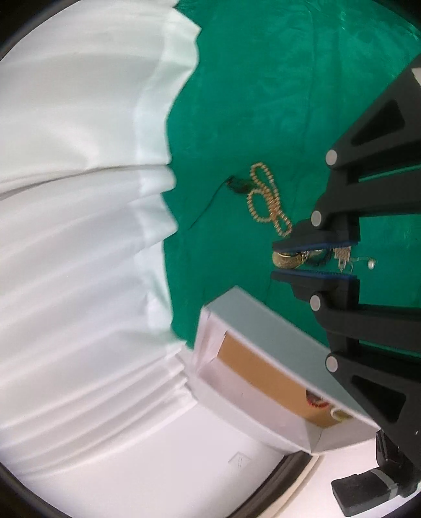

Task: Organize jewelry
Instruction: 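Carry both pieces into the white box and open both tools, then move both tools back over the remaining jewelry on the cloth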

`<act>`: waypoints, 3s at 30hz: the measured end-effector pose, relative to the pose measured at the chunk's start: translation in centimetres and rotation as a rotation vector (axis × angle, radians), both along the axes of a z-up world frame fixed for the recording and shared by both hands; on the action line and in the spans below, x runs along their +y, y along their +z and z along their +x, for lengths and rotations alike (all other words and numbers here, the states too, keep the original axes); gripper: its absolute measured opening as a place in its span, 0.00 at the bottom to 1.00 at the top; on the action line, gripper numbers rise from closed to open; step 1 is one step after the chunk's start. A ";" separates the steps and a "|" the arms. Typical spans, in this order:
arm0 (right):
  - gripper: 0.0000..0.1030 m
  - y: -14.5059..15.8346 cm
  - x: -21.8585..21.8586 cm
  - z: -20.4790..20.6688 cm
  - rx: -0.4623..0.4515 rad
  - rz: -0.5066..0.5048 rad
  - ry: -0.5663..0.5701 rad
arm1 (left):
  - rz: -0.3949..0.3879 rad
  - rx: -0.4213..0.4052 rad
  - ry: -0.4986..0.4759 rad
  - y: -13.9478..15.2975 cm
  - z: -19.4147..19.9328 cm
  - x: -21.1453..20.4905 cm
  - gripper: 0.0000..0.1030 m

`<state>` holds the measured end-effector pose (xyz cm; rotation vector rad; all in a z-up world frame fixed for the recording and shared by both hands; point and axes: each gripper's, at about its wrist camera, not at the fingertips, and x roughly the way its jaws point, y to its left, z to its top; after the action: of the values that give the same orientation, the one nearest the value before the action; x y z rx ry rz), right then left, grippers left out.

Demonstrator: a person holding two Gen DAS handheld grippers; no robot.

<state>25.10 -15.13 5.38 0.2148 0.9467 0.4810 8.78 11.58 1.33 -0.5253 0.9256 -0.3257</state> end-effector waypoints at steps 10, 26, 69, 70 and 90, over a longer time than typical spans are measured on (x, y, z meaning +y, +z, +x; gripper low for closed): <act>0.10 7.7 3.2 -3.2 -0.130 0.056 0.124 | -0.076 -0.076 -0.006 7.5 -2.2 2.3 0.11; 0.10 14.7 14.9 0.6 -0.187 0.178 0.328 | 0.044 -0.126 0.249 11.7 -1.1 14.5 0.11; 0.73 -5.0 10.3 -9.8 -0.127 -0.208 0.163 | 0.334 -0.121 0.245 4.3 -2.7 6.9 0.94; 0.73 -5.7 8.6 -10.4 -0.108 -0.220 0.127 | 0.326 -0.135 0.217 4.5 -2.8 5.4 0.95; 0.83 -14.1 -6.9 -19.3 0.067 -0.319 -0.184 | 0.353 -0.036 -0.032 -6.2 -3.0 -9.5 0.97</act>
<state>5.80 -22.06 -8.69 0.0279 1.0444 0.1505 5.80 2.13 -4.88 -0.1801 0.9328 -0.1930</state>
